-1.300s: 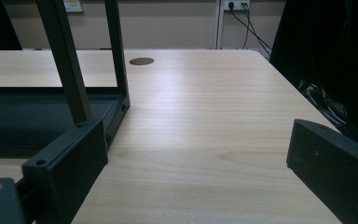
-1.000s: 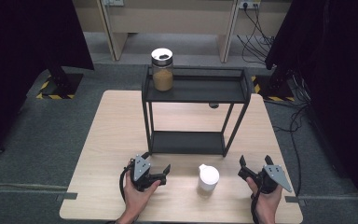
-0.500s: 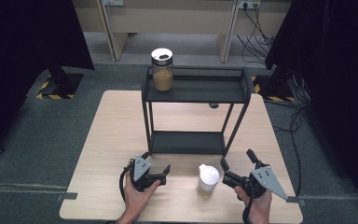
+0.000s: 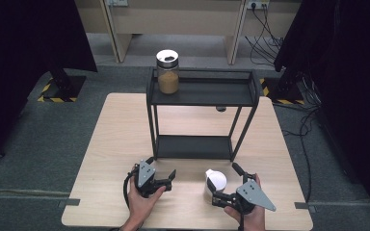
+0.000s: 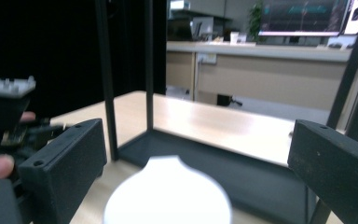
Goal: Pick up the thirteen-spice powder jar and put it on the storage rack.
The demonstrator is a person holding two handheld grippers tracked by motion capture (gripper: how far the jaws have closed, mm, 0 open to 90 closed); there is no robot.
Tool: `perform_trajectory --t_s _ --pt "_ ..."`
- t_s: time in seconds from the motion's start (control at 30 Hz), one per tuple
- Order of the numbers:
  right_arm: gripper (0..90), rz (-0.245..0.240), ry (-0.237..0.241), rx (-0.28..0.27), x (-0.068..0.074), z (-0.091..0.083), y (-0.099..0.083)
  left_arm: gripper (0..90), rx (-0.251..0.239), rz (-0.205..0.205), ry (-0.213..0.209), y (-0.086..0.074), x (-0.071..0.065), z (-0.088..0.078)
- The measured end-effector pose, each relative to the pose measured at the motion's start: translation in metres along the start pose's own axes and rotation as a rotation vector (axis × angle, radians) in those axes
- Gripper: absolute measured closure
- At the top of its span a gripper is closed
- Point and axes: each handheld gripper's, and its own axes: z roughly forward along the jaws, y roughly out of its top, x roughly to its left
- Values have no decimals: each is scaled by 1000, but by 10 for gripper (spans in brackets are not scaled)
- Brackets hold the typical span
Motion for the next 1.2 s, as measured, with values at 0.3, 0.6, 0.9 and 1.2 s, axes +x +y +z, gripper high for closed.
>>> perform_trajectory --t_s 0.3,0.6,0.9,1.2 --pt "99 -15 44 93 3 6 -10 20 1 -1 -2 0 0 0" --pt "259 -6 38 119 3 10 -19 19 3 -1 -2 1 0 1" --pt "307 -14 24 101 7 9 -25 19 7 -4 -1 1 0 1" --pt "309 4 -6 59 15 7 -23 19 8 -3 -2 2 0 1"
